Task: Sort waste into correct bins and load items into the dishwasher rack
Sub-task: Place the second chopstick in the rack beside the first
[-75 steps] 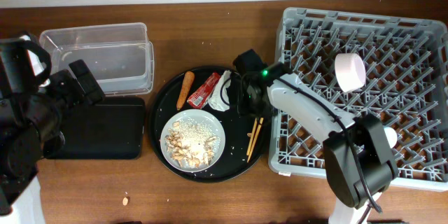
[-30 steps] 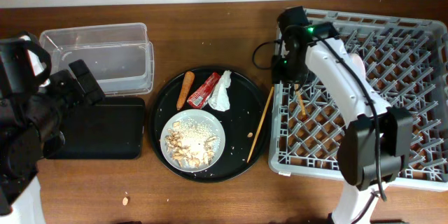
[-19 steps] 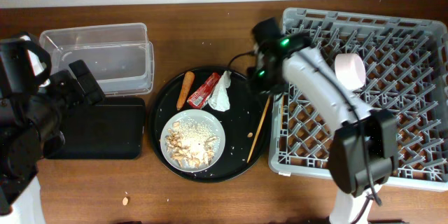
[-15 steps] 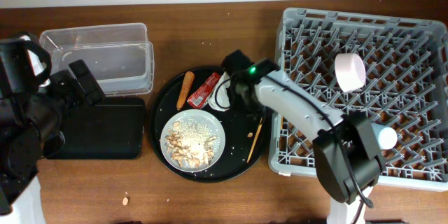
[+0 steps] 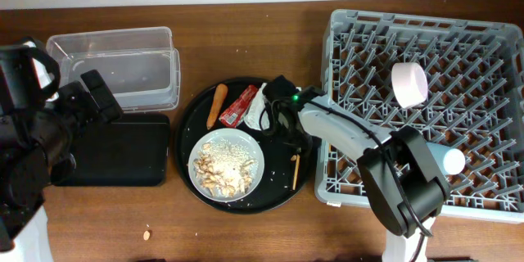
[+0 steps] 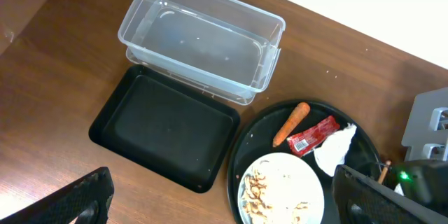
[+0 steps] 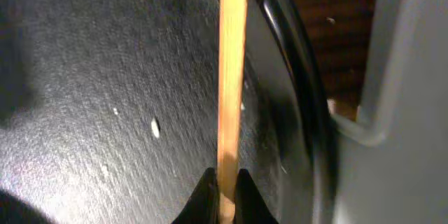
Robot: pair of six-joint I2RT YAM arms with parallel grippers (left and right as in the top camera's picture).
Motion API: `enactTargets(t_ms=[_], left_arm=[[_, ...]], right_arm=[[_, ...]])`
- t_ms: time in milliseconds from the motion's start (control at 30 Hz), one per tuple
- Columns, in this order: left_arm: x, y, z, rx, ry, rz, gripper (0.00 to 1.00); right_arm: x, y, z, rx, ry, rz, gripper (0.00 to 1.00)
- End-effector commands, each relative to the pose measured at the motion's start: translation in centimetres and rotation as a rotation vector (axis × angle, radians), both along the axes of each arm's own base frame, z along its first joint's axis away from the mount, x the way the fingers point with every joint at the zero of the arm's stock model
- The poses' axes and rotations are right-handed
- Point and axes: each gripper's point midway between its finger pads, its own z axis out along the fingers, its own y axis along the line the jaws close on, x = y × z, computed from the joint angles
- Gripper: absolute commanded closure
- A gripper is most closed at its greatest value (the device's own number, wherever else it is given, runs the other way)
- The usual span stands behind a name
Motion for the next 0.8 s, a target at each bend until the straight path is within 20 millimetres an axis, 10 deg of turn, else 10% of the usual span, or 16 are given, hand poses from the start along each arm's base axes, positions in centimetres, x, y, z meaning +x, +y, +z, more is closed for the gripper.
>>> enactTargets(t_ms=[0,133,300,400,533,767], left_arm=[[-0.1,0.3,0.3,0.005,-0.013,0.021,0.01],[-0.1,0.3,0.3,0.005,-0.013,0.021,0.01],[-0.2,0.3,0.3,0.004,-0.012,0.020,0.01],[-0.2,0.3,0.3,0.005,-0.012,0.020,0.01],[-0.2,0.3,0.3,0.004,-0.012,0.020,0.00],[-0.1,0.3,0.3,0.005,-0.013,0.021,0.01]], right_arm=[[2.0,1.5,5.0,0.029,-0.072,0.099,0.96],[6.2,-1.1,16.5,0.064,-0.278,0.155,0.96],[8.4,-11.1,14.4,0.012,-0.197,0.048,0.96],[7.6,-8.9,10.9,0.132,-0.116,0.180,0.95],[8.4,-7.5,12.2,0.146,-0.169,0.185,0.41],[5.0,-4.9,27.2,0.239,-0.526,0.356,0.36]])
